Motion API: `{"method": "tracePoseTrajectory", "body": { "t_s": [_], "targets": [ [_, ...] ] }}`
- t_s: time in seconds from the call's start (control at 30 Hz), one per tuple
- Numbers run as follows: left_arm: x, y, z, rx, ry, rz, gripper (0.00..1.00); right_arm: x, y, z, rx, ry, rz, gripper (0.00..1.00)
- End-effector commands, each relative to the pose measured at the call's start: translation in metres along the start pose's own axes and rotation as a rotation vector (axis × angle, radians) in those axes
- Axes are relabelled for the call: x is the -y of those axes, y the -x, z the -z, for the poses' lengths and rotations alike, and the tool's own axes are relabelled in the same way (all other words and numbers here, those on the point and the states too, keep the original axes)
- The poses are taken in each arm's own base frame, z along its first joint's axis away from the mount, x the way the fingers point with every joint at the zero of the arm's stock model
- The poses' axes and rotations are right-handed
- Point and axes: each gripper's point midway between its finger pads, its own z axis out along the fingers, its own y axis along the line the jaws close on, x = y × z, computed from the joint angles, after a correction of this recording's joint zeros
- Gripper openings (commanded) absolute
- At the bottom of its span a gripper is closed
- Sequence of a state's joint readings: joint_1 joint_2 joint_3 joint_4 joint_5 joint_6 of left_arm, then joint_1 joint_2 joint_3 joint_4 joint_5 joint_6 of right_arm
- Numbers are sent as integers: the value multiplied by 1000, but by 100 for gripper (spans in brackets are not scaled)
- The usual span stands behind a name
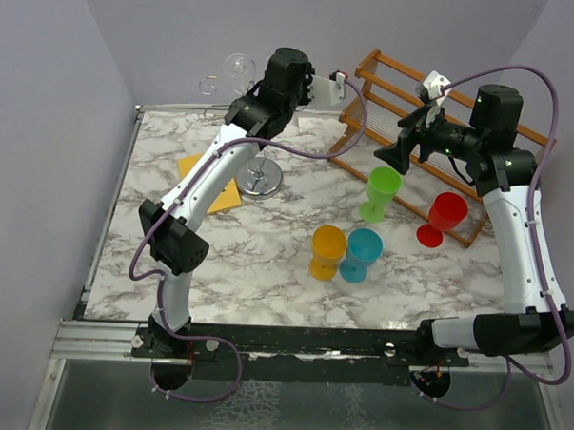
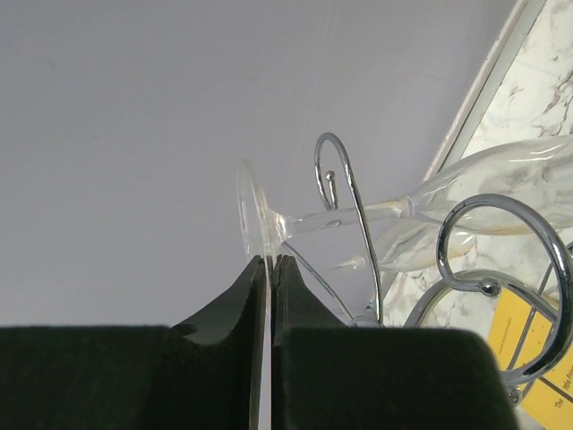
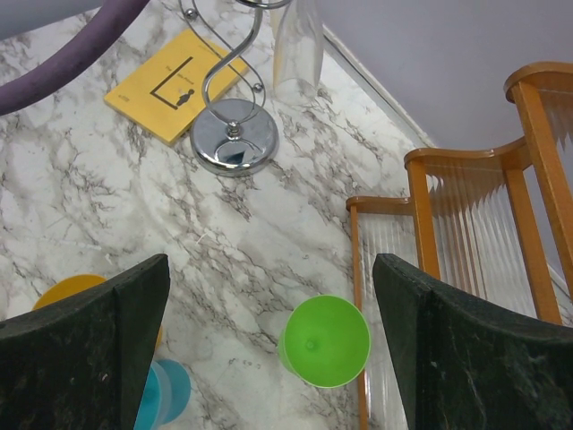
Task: Place the wine glass upside down on the wine glass rack
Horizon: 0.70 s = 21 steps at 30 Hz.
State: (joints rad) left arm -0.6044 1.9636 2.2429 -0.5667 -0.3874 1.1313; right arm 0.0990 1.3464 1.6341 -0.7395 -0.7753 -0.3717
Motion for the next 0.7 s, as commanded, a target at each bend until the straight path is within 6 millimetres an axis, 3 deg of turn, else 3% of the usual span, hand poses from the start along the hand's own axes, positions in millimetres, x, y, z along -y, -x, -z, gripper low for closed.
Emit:
{"method": "tracePoseTrajectory", "body": {
  "t_s": [0.0,0.67],
  "targets": [
    [-26,18,7,79,82,66,0,-4,12,6,37,-5,40,95],
    [-32,29,-19,100,150,98,0,-3,10,5,31,-7,44,95]
  ]
}}
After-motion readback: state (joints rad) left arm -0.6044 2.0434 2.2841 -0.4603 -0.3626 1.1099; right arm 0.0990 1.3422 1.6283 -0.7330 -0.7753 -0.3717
